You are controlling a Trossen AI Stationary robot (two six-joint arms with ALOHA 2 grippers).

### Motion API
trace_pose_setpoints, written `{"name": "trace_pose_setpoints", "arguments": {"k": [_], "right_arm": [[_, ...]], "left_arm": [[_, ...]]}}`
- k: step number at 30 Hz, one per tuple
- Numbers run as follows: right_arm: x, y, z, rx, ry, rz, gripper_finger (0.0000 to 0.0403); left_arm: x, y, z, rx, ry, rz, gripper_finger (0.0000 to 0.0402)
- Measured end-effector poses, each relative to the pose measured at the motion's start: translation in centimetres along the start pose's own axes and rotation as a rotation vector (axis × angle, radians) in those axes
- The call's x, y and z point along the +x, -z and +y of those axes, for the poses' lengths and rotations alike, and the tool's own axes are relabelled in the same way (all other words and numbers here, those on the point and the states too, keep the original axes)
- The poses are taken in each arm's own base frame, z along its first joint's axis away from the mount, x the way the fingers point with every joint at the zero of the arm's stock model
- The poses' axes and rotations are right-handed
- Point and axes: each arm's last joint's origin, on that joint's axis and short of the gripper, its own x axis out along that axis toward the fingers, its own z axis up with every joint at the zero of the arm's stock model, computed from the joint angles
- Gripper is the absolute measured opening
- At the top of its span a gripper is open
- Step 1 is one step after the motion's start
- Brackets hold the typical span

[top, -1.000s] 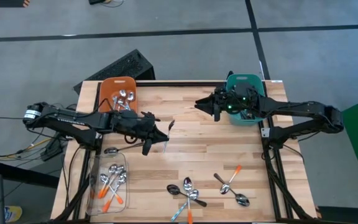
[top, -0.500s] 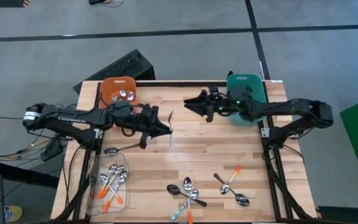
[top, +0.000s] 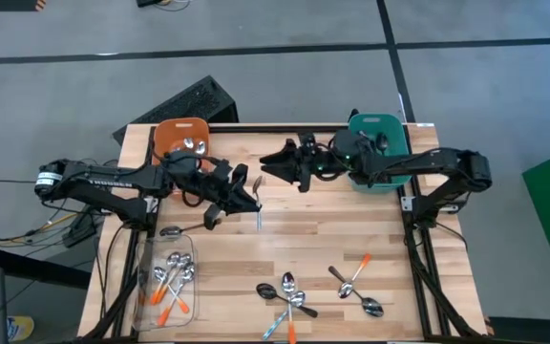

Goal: Sort silverware by color (type)
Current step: Put the white blue spoon into the orange bin

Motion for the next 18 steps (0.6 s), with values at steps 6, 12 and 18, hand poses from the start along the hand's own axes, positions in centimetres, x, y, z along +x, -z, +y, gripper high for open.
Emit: {"name": "trace_pose_setpoints", "arguments": {"k": [6,12,18], "right_arm": [[0.9,-1.4,0.8,-0.035,0.003,0.005,0.0206],[1.2,-1.5,1.3,-0.072,0.0,0.064,0.0206],[1.3,-1.2,2.1,-0.117,-0.127,0.125,0.0205]], "left_arm": [[0.0,-0.3,-0.4,0.066,0.089,-0.004,0.0006],[-0.1,-0.3,-0.3,0.079,0.135,0.009,0.0006],[-0.4,-0.7,-0.1,0.095,0.207,0.013,0.0006]]}}
